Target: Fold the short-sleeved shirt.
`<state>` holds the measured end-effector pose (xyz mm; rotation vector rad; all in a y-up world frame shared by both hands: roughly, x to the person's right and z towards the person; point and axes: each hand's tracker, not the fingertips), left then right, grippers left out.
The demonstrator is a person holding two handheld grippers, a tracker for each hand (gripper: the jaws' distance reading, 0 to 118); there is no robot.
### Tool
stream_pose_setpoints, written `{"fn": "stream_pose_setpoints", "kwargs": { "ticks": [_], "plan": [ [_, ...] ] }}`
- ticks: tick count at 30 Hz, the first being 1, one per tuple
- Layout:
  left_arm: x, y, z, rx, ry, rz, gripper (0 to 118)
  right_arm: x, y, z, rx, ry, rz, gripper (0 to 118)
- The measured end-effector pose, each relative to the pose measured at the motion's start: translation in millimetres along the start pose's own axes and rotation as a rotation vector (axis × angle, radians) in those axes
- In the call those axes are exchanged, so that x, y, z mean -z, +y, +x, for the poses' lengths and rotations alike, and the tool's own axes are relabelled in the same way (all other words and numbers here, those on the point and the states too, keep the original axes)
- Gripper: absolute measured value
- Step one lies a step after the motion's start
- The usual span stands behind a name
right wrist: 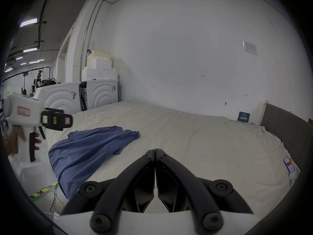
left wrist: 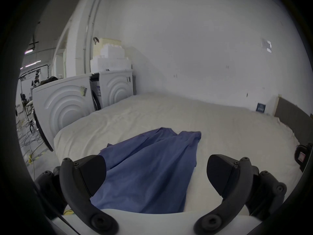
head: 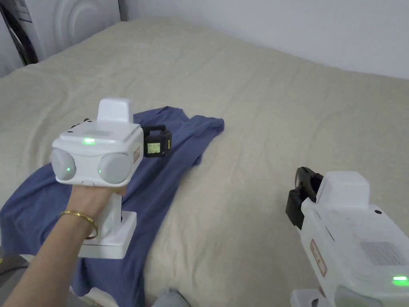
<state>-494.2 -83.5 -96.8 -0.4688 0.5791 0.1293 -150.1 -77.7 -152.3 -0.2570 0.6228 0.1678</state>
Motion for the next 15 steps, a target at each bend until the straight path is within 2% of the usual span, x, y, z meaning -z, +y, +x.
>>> {"fn": "stream_pose_setpoints", "kwargs": {
  "ticks": [7,10,15],
  "plan": [
    [122.6,35.5,16.1,0.108,-0.129,-0.271,118,36.5,-1.9,2.1,0.04,0.004,-0.043,0],
    [174.5,42.3,23.7,0.083,-0.18,-0.411,118,49.6,-5.5,8.0,0.059,0.005,-0.066,0],
    [246.0,41.8,40.1,0.121,-0.145,-0.543,118,65.4,-14.9,19.7,0.044,0.008,-0.1,0]
  ]
}}
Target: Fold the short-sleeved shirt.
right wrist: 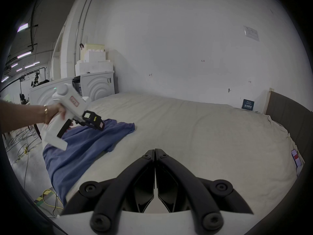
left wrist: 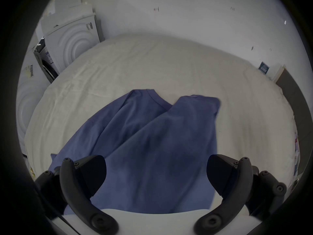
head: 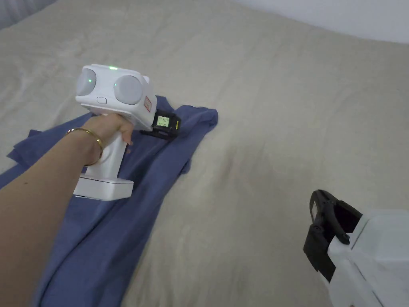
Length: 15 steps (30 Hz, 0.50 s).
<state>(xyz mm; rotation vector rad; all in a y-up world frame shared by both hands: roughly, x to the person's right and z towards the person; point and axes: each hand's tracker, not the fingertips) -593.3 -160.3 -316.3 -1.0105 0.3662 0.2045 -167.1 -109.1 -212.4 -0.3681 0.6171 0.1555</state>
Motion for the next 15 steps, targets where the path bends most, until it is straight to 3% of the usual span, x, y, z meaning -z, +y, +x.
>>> {"fn": "stream_pose_setpoints", "kwargs": {
  "ticks": [6,10,12,13,15],
  "plan": [
    [56.3,19.8,4.5,0.052,0.078,-0.095,116,9.9,-11.0,19.0,-0.014,-0.005,-0.038,0],
    [66.1,16.8,1.6,-0.062,0.005,-0.148,95,14.7,-16.5,26.8,0.003,-0.014,-0.057,0],
    [58.6,21.8,1.2,-0.01,-0.03,-0.135,75,14.6,-18.1,27.9,0.016,-0.014,-0.058,0],
    [53.8,23.4,2.9,0.014,-0.045,-0.125,60,13.8,-18.5,27.4,0.018,-0.015,-0.057,0],
    [45.5,23.6,7.7,0.032,-0.071,-0.107,0,10.1,-20.5,27.9,0.028,-0.017,-0.056,0]
  ]
}}
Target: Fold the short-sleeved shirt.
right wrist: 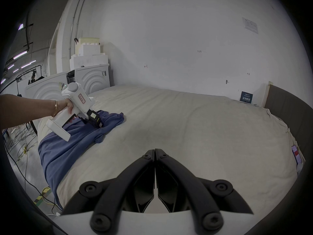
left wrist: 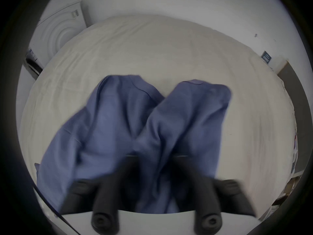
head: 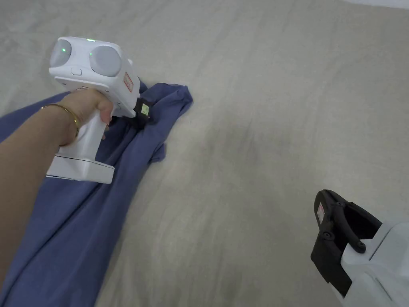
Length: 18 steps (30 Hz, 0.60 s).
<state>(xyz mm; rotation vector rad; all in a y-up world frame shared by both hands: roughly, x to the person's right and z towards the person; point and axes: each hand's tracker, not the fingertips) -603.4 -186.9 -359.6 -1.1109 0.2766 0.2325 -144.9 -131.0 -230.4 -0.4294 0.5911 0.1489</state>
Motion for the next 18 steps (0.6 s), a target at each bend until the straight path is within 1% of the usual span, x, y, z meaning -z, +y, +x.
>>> {"fn": "stream_pose_setpoints", "kwargs": {
  "ticks": [2,6,13,15,17,18],
  "plan": [
    [-6.7,-9.3,11.9,-0.025,0.086,0.031,0,-7.1,0.2,0.0,0.012,0.001,-0.001,0],
    [-28.7,-27.7,29.1,-0.064,0.127,0.084,0,-30.2,5.3,0.4,-0.004,-0.017,0.024,0],
    [-123.4,-62.2,44.3,-0.091,0.217,0.361,0,-87.2,13.8,13.0,0.018,-0.069,0.091,0],
    [-154.7,-70.8,45.5,-0.098,0.224,0.412,0,-106.7,15.2,16.4,0.029,-0.083,0.104,0],
    [-186.3,-80.3,45.5,-0.129,0.236,0.462,0,-127.0,14.5,20.5,0.052,-0.083,0.127,0],
    [-202.5,-85.3,44.0,-0.143,0.229,0.492,0,-136.2,14.6,21.1,0.05,-0.09,0.134,0]
  ]
}}
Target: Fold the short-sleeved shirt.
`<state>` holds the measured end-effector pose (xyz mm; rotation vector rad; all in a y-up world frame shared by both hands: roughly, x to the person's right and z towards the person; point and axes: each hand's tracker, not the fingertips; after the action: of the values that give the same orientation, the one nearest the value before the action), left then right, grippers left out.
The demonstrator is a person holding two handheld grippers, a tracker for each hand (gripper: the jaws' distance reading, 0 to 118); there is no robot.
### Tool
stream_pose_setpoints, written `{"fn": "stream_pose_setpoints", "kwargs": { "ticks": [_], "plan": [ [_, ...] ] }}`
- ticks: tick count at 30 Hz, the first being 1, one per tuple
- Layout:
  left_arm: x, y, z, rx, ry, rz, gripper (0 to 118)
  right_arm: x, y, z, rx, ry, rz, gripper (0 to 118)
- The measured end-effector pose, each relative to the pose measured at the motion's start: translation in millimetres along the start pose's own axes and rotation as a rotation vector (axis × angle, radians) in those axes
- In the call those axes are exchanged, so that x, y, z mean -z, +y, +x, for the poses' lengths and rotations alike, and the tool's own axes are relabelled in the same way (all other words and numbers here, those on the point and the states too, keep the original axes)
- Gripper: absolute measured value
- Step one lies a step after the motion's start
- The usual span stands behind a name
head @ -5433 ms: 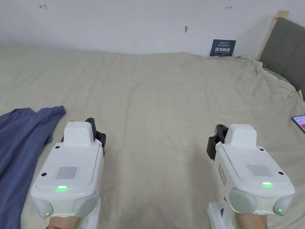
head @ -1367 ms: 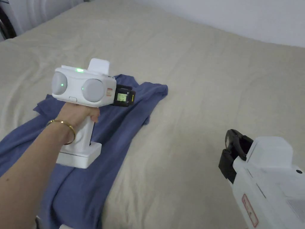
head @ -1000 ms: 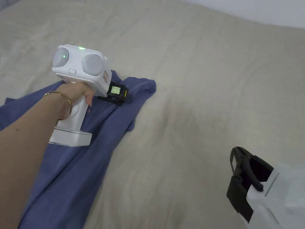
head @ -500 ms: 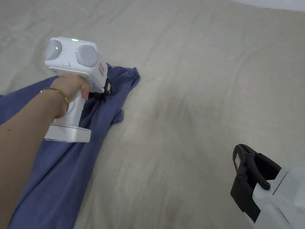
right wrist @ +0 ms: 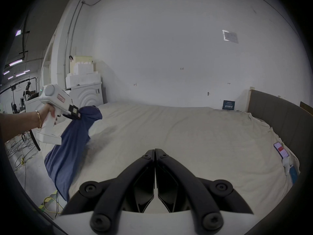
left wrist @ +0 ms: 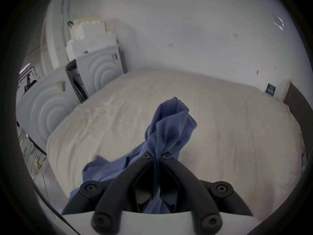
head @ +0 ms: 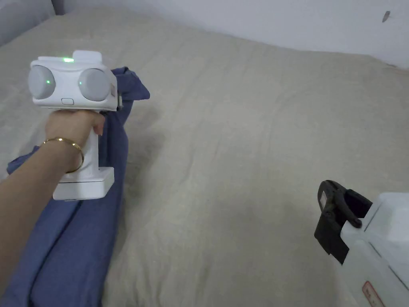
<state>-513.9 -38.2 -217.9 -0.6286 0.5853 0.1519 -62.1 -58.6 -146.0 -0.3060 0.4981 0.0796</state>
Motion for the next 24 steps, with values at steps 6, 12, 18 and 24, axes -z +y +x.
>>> {"fn": "stream_pose_setpoints", "kwargs": {
  "ticks": [6,12,18,24],
  "plan": [
    [-77.9,27.1,-28.1,-0.042,0.026,0.1,0,-45.3,8.1,13.1,0.003,-0.018,0.05,0],
    [-144.1,66.4,-33.7,-0.098,0.005,0.225,0,-77.0,19.1,31.2,0.016,-0.058,0.117,0],
    [-199.2,101.4,14.7,-0.021,-0.099,0.355,0,-104.6,23.5,53.4,0.037,-0.12,0.169,0],
    [-228.1,106.2,100.5,0.09,-0.235,0.406,0,-135.7,17.4,80.4,0.048,-0.216,0.188,0]
  ]
}}
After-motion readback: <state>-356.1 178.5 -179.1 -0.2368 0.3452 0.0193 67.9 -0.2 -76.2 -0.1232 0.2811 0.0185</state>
